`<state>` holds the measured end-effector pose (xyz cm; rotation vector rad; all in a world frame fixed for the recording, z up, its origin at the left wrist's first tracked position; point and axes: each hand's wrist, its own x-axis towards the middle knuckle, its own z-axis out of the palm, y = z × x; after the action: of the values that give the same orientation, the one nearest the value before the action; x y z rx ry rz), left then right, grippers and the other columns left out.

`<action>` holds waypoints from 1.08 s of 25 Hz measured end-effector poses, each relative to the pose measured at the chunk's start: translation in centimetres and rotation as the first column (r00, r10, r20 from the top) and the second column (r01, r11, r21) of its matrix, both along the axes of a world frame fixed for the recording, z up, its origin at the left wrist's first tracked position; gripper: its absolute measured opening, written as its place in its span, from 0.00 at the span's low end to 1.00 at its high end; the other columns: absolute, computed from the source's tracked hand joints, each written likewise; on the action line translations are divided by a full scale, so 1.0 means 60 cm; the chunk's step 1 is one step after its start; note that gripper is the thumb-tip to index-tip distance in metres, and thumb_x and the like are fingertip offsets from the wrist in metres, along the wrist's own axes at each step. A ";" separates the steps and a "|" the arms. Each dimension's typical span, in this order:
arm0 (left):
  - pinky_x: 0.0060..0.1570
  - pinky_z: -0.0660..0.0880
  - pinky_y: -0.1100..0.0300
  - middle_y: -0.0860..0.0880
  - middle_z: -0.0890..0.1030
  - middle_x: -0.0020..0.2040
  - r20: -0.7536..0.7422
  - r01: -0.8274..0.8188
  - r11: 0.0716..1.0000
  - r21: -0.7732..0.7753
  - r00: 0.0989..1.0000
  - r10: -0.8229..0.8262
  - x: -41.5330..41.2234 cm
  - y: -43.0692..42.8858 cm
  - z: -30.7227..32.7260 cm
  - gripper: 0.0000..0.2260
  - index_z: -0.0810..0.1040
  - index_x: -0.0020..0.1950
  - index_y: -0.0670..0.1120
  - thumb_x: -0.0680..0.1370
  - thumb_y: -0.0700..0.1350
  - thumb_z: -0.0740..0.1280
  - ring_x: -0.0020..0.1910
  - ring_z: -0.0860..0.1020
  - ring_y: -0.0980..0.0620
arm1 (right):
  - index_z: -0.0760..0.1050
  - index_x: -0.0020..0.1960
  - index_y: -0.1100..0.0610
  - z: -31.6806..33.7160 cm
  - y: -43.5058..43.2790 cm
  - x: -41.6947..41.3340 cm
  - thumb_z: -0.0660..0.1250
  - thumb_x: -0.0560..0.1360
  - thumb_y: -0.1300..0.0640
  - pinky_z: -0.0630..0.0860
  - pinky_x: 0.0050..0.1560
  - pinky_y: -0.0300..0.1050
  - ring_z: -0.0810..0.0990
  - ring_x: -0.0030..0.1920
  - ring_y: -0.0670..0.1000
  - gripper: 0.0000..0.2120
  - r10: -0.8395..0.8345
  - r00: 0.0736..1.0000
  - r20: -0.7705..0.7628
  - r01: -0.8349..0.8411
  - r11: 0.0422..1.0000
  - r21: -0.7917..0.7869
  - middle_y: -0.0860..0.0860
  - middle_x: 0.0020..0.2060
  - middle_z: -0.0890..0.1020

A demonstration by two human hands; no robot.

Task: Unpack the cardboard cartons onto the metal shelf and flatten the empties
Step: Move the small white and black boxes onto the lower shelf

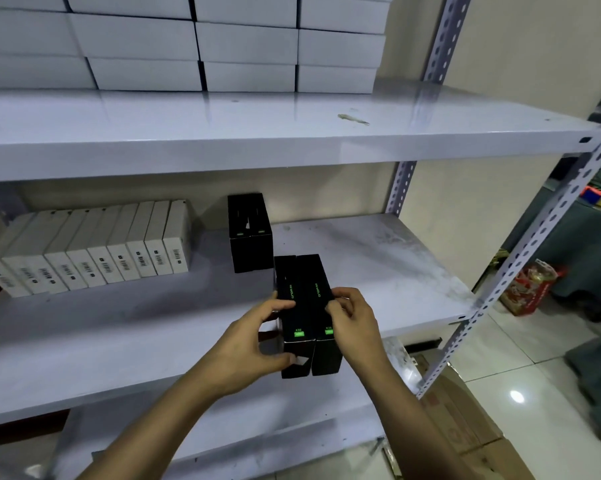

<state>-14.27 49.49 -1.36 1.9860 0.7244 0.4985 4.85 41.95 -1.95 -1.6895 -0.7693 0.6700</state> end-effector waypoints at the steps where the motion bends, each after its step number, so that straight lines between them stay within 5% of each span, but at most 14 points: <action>1: 0.67 0.70 0.66 0.72 0.63 0.71 -0.010 -0.007 0.999 0.045 1.000 0.008 0.004 0.003 -0.001 0.32 0.70 0.70 0.64 0.72 0.43 0.78 0.66 0.69 0.71 | 0.76 0.60 0.50 -0.002 0.000 -0.001 0.64 0.80 0.58 0.75 0.47 0.32 0.81 0.53 0.44 0.10 -0.007 1.000 0.001 0.007 1.000 -0.001 0.46 0.52 0.83; 6: 0.69 0.70 0.63 0.65 0.58 0.76 -0.053 0.015 0.978 0.208 0.999 -0.004 0.027 0.024 -0.005 0.32 0.69 0.74 0.58 0.74 0.46 0.76 0.70 0.67 0.64 | 0.77 0.65 0.45 -0.013 0.007 0.000 0.63 0.80 0.56 0.80 0.58 0.46 0.81 0.56 0.46 0.15 -0.032 0.999 0.033 0.032 0.999 0.017 0.49 0.58 0.80; 11: 0.70 0.68 0.62 0.64 0.59 0.77 -0.134 0.037 0.942 0.333 0.991 0.009 0.050 0.042 0.002 0.32 0.66 0.77 0.56 0.75 0.49 0.74 0.72 0.66 0.61 | 0.74 0.58 0.44 -0.006 0.014 0.013 0.66 0.79 0.59 0.80 0.47 0.40 0.83 0.49 0.45 0.12 -0.073 0.997 0.020 0.071 0.996 0.056 0.45 0.50 0.82; 15: 0.72 0.62 0.57 0.58 0.56 0.81 -0.321 0.088 0.828 0.554 0.940 0.115 0.078 0.057 0.017 0.33 0.60 0.79 0.56 0.78 0.54 0.70 0.76 0.59 0.52 | 0.75 0.60 0.45 -0.013 0.033 0.027 0.65 0.81 0.57 0.76 0.42 0.30 0.81 0.47 0.37 0.10 -0.067 0.991 0.113 0.057 0.994 0.088 0.43 0.47 0.83; 22: 0.73 0.58 0.54 0.53 0.63 0.77 -0.394 0.070 0.708 0.703 0.866 0.306 0.133 0.081 0.027 0.32 0.60 0.80 0.52 0.78 0.53 0.68 0.76 0.59 0.50 | 0.72 0.69 0.43 -0.020 0.084 0.072 0.60 0.81 0.50 0.80 0.53 0.48 0.80 0.52 0.46 0.17 0.037 0.975 0.221 -0.045 0.999 0.027 0.48 0.56 0.79; 27: 0.75 0.55 0.53 0.52 0.62 0.79 -0.424 0.046 0.701 0.712 0.824 0.377 0.162 0.104 0.023 0.32 0.60 0.80 0.49 0.79 0.52 0.67 0.78 0.57 0.49 | 0.69 0.71 0.45 -0.013 0.114 0.114 0.63 0.80 0.54 0.75 0.41 0.35 0.81 0.45 0.41 0.20 0.152 0.969 0.193 -0.157 0.988 0.009 0.45 0.50 0.81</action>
<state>-4.52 55.70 0.01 2.8674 1.2233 0.3294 11.70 48.77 -2.76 -1.7004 -1.0503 0.6073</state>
